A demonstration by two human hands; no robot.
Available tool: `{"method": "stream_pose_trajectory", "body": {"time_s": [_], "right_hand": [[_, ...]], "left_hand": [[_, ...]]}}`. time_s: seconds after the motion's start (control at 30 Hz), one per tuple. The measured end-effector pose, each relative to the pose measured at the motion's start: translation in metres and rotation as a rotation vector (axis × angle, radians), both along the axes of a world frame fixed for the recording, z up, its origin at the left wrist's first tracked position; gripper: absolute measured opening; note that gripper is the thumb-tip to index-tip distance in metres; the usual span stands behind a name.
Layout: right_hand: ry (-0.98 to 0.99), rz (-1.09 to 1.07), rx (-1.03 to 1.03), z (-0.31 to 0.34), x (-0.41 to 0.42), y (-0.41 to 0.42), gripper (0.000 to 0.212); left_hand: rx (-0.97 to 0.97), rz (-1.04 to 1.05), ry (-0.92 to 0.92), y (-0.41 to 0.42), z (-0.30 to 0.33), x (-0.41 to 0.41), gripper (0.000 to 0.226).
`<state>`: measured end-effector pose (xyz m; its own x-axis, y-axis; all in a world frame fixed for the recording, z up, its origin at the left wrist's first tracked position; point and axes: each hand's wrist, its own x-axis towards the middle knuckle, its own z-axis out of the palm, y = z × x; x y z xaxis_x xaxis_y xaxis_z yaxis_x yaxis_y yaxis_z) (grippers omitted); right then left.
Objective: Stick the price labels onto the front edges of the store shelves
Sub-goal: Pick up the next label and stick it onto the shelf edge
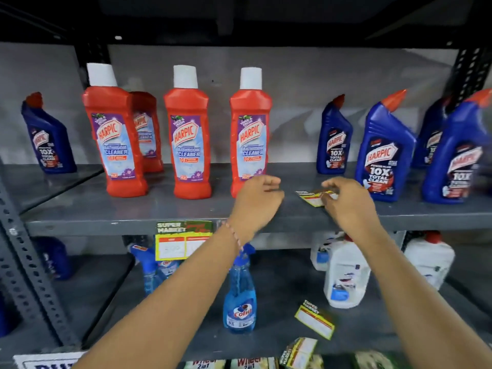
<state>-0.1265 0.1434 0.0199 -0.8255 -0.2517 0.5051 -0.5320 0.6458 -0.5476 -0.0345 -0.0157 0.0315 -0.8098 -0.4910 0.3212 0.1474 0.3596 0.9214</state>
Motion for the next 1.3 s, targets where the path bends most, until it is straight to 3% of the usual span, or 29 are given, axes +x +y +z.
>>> {"method": "stream_pose_trajectory", "body": {"time_s": [0.1, 0.2, 0.27, 0.33, 0.43, 0.5, 0.67, 0.83, 0.97, 1.3], "right_hand": [[-0.034, 0.037, 0.140, 0.001, -0.009, 0.005, 0.021], [-0.007, 0.061, 0.205, -0.001, -0.013, 0.006, 0.021], [-0.005, 0.082, 0.215, -0.001, -0.016, 0.008, 0.022], [-0.002, 0.121, 0.160, -0.001, -0.021, 0.011, 0.026], [0.004, 0.222, -0.065, 0.000, -0.022, 0.023, 0.054], [-0.004, 0.293, -0.250, -0.002, -0.021, 0.037, 0.061], [0.023, 0.271, -0.609, -0.018, -0.027, 0.099, 0.039], [0.030, 0.175, -0.594, -0.050, -0.046, 0.172, 0.029], [-0.001, 0.116, -0.608, -0.068, -0.068, 0.211, 0.021], [0.052, 0.055, -0.681, -0.081, -0.102, 0.240, 0.023]], "left_hand": [[0.106, -0.051, -0.192, 0.008, 0.010, -0.038, 0.020], [0.273, -0.024, -0.168, 0.018, 0.015, -0.056, 0.010], [0.222, -0.013, -0.174, 0.024, 0.017, -0.060, 0.010], [0.197, 0.001, -0.163, 0.031, 0.018, -0.057, 0.016], [0.276, -0.008, -0.071, 0.046, 0.018, -0.048, 0.016], [0.251, -0.020, -0.011, 0.059, 0.017, -0.043, 0.018], [0.081, -0.062, 0.028, 0.112, 0.009, -0.043, 0.019], [-0.097, -0.069, 0.009, 0.175, -0.012, -0.072, 0.022], [-0.174, -0.042, 0.039, 0.221, -0.033, -0.094, 0.011], [-0.292, 0.039, 0.151, 0.269, -0.045, -0.119, 0.012]]}}
